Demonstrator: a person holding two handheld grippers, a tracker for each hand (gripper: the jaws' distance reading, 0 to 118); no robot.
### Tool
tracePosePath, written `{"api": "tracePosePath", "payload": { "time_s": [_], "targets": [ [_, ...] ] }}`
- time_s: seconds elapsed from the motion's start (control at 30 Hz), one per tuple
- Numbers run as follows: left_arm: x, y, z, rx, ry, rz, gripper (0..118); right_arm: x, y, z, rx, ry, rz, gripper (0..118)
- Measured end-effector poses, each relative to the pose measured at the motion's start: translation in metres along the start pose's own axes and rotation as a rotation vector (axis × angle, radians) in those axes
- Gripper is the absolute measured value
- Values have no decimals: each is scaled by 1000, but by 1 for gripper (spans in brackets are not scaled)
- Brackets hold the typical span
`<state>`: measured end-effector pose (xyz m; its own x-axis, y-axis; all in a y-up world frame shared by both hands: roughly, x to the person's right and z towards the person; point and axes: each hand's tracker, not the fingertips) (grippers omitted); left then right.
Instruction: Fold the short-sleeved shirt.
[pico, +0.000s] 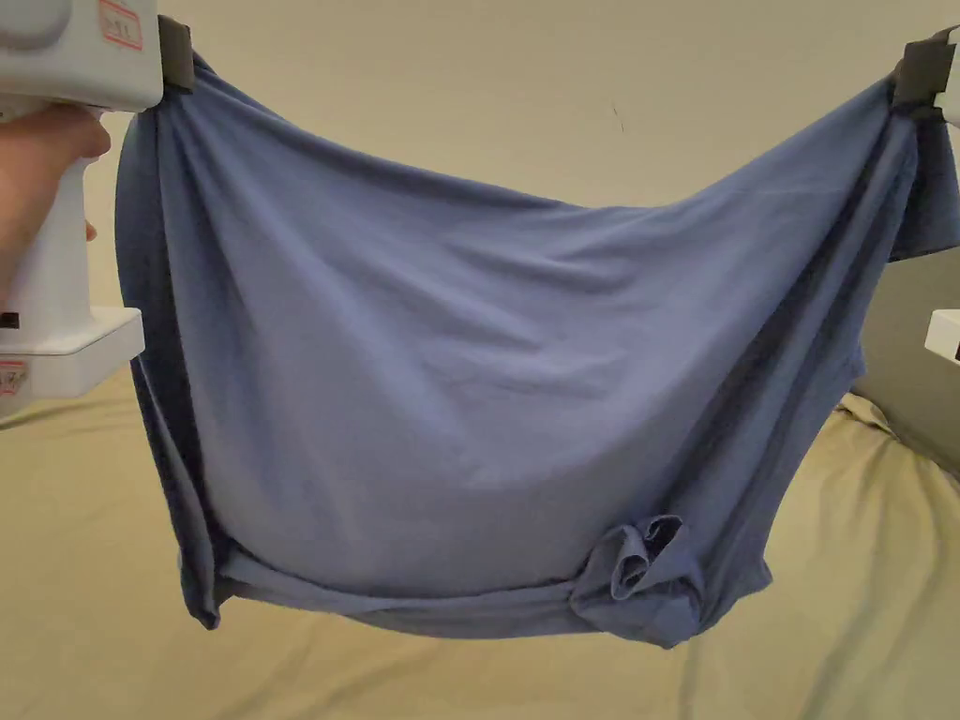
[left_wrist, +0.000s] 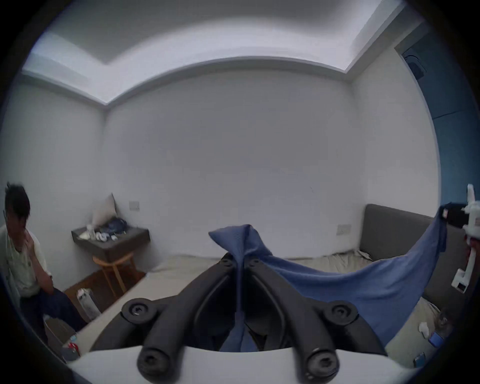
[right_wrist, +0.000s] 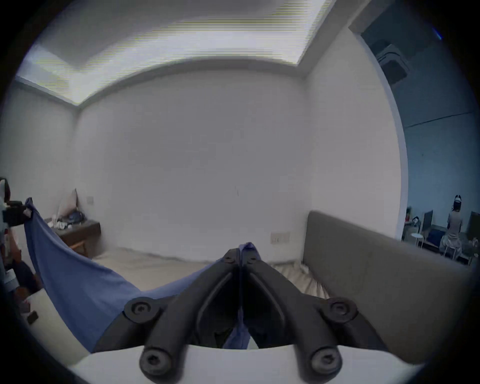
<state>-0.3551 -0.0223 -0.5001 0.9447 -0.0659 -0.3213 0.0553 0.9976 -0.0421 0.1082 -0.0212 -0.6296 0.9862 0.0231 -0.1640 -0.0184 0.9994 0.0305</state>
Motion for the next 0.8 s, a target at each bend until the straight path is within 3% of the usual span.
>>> {"api": "tracePosePath", "payload": {
  "time_s": [0.2, 0.27, 0.47, 0.8],
  "targets": [
    [-5, 20, -56, 29, 60, 31, 2, -3, 44, -60, 65, -53, -124, 3],
    [-7, 10, -75, 35, 69, 31, 2, -3, 38, -75, 59, -50, -132, 3],
    [-4, -60, -138, -76, 76, 46, 2, -8, -38, -124, -36, -85, 27, 3],
    [11, -208, -198, -270, 4, 96, 2, -10, -188, -163, -266, -55, 44, 3]
  ]
}}
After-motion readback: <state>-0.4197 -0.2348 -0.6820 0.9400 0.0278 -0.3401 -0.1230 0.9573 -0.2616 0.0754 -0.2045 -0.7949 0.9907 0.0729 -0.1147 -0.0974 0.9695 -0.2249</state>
